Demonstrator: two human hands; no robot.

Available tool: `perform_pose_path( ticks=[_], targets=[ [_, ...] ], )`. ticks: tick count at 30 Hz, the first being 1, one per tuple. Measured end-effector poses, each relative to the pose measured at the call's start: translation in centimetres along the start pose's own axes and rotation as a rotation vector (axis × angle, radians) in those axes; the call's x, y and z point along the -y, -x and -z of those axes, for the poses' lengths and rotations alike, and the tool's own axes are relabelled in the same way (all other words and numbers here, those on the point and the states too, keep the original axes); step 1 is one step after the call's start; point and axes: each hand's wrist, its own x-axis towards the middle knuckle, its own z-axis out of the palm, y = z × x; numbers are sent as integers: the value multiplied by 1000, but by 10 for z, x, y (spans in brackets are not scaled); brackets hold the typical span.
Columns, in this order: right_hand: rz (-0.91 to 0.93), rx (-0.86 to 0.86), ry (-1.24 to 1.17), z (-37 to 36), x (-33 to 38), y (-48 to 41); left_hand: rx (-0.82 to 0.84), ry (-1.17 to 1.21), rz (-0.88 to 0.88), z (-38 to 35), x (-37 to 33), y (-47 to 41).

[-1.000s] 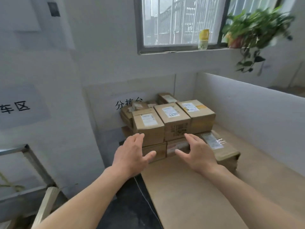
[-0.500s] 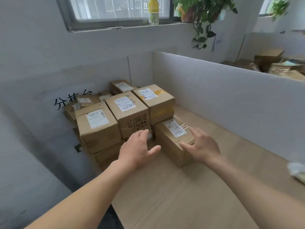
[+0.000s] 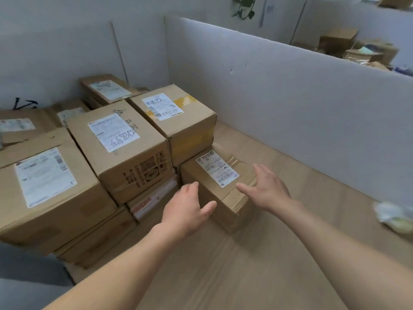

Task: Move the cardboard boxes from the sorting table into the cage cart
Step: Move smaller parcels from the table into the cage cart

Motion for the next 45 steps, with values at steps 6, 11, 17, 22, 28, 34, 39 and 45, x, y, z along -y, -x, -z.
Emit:
perform_pose_path(
  ticks=[6, 11, 17, 22, 28, 34, 39, 45],
  targets=[
    [-86, 67, -9, -19, -6, -34, 20, 45, 40, -13, 6, -31],
    [-153, 73, -31, -31, -18, -33, -6, 83, 55, -21, 6, -38],
    [-263, 117, -311, -43, -41, -3, 14, 136, 40, -33, 4, -26],
    [-299, 123, -687, -66, -65, 27, 56, 196, 52, -47, 0, -7],
    [-399, 248, -1118, -78, -78, 70, 71, 373, 96, -58, -4, 24],
    [-391, 345, -1387, -87, -104, 106, 15, 450, 92, -71, -13, 66],
    [-296, 411, -1357, -74, -112, 127, -42, 468, 70, -60, -22, 97],
    [-243, 420, -1462, -50, -102, 145, -120, 491, 55, -42, -36, 128]
  ],
)
